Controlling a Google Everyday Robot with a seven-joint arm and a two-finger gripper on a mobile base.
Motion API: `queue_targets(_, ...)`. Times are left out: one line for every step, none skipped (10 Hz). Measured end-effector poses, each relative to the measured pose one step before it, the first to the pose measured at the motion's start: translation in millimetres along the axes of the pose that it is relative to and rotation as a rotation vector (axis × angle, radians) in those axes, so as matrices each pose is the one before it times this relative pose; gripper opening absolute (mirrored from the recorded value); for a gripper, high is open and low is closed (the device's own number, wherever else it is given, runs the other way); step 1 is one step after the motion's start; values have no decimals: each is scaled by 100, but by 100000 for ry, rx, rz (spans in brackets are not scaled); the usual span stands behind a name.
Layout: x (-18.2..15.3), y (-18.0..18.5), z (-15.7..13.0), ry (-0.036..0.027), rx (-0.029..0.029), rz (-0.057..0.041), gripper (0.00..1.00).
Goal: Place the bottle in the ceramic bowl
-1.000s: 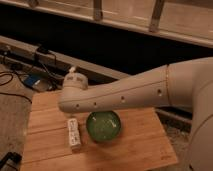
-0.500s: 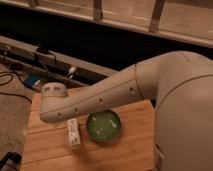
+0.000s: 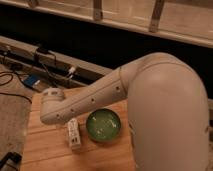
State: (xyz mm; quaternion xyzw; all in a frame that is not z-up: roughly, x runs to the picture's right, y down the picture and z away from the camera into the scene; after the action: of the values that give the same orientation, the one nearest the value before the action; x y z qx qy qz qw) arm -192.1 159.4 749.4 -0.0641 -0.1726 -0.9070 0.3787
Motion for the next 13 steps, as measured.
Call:
queue_targets(-250,-199,638,-1616,6,-263,80)
queue_targets(-244,-67,352,-1367,9,-178,80)
queue_targets(-453,45,375,-1300,-677,-62,80)
queue_targets(63,-51,-35,123,-6,71,80)
queue_targets(25,-82,3,10,37,-48,80)
queue_targets(-12,8,9,-21,2,52,80)
queue_targets(-17,39,1,-12,-81,103,80)
queue_targets(-10,48,-21,-151,-111,194,80)
queue_targets(158,-347,177,-567,1128,-737,80)
queue_targets(195,-854,857,-1071,2068,-1260,80)
queue_targets(70,-760,1040,-991,1350,-1162,80)
queue_targets(43,-469,765,-638,1151,-436,80)
queue_targets(-36,-175,671,-1111,1079,-87,80)
